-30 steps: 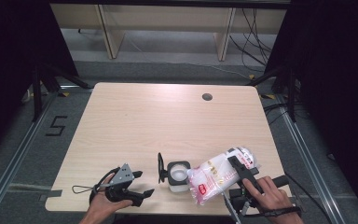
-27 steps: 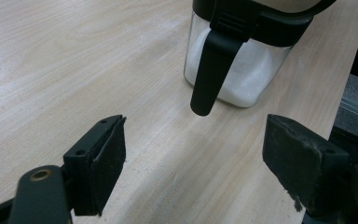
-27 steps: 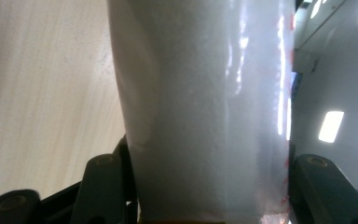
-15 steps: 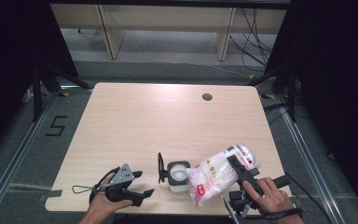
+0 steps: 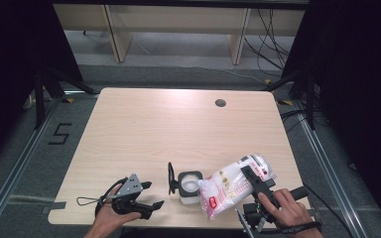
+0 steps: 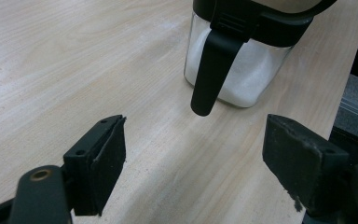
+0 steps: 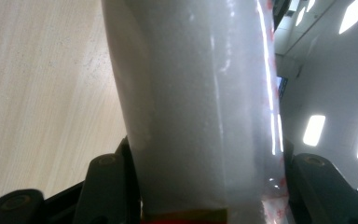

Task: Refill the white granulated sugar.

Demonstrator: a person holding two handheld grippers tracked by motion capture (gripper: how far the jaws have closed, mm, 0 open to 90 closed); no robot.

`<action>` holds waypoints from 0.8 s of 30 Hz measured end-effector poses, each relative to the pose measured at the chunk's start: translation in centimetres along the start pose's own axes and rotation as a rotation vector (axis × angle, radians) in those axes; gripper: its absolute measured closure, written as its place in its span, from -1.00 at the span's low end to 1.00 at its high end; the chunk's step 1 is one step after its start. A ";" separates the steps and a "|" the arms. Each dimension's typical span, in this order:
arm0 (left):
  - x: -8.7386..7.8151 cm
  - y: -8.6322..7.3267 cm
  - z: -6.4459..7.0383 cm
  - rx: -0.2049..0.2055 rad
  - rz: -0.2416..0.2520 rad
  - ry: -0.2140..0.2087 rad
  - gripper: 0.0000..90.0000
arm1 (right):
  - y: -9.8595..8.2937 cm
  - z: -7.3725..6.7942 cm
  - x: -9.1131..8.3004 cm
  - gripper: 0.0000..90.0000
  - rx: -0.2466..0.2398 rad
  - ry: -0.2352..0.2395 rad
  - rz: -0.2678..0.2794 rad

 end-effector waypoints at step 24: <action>0.0 0.0 0.0 0.004 -0.004 0.001 -0.53 | -0.3 0.3 -0.1 0.12 0.038 0.027 0.016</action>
Point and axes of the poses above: each handheld gripper's, and its own axes: x roughly forward along the jaws, y roughly out of its top, z roughly to its right, the point moved 1 cm from there along x, roughly forward along the jaws, and after that the axes turned 13 degrees about x, right-handed, at the moved point
